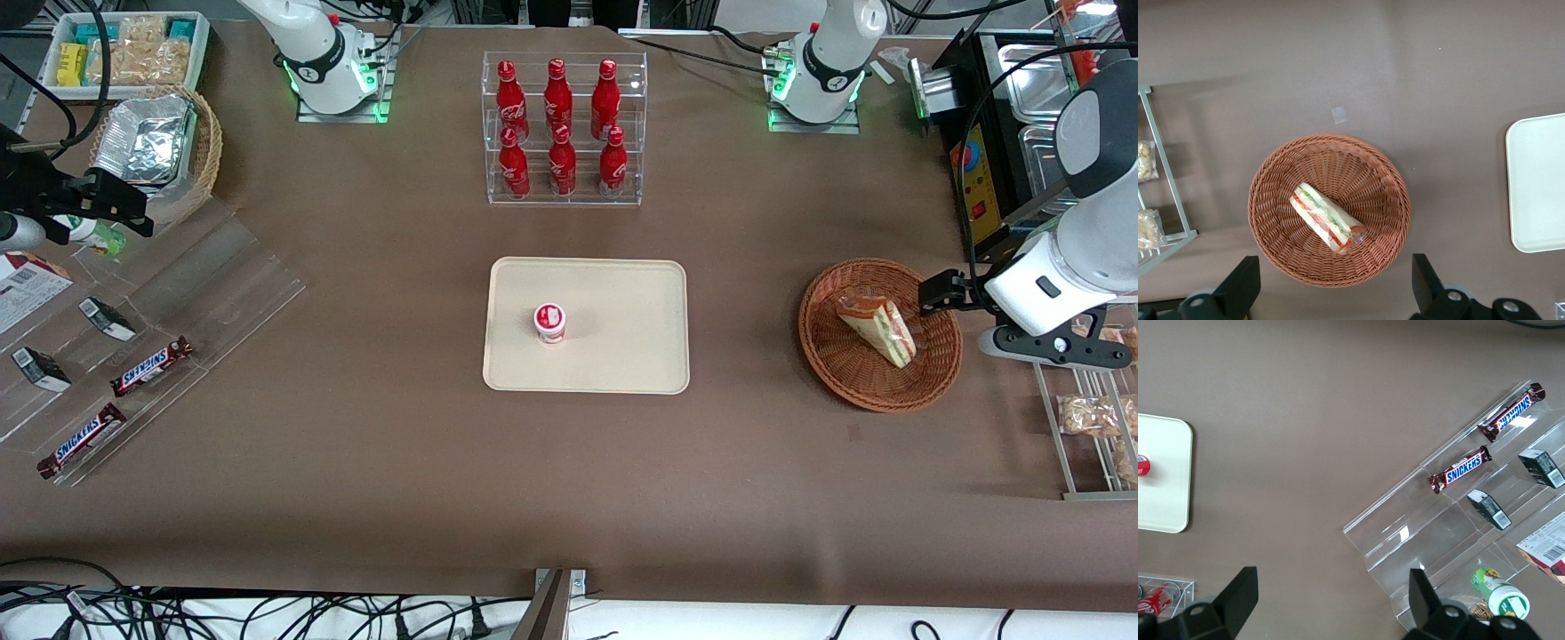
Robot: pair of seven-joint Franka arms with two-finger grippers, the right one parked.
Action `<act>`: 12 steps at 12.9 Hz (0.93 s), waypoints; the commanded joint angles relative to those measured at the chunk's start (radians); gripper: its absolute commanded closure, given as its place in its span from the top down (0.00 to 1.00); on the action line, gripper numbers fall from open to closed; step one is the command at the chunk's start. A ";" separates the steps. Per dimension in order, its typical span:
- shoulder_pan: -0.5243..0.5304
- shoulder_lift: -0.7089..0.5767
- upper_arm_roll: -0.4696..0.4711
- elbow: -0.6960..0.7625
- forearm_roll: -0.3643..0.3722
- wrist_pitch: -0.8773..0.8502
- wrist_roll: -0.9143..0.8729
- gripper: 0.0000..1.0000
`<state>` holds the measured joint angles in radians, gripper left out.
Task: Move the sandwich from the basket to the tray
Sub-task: 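Lower the open left gripper over the sandwich in the wicker basket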
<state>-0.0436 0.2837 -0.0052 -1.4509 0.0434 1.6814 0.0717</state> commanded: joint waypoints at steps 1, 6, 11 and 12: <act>0.004 0.035 0.001 0.020 0.004 -0.022 -0.129 1.00; 0.024 0.035 0.008 -0.042 0.004 -0.020 -0.338 1.00; 0.025 0.029 0.010 -0.205 0.072 0.113 -0.614 1.00; 0.025 0.028 0.011 -0.247 0.072 0.148 -0.651 1.00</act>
<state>-0.0176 0.3365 0.0059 -1.6055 0.0928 1.7605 -0.5086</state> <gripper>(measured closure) 0.000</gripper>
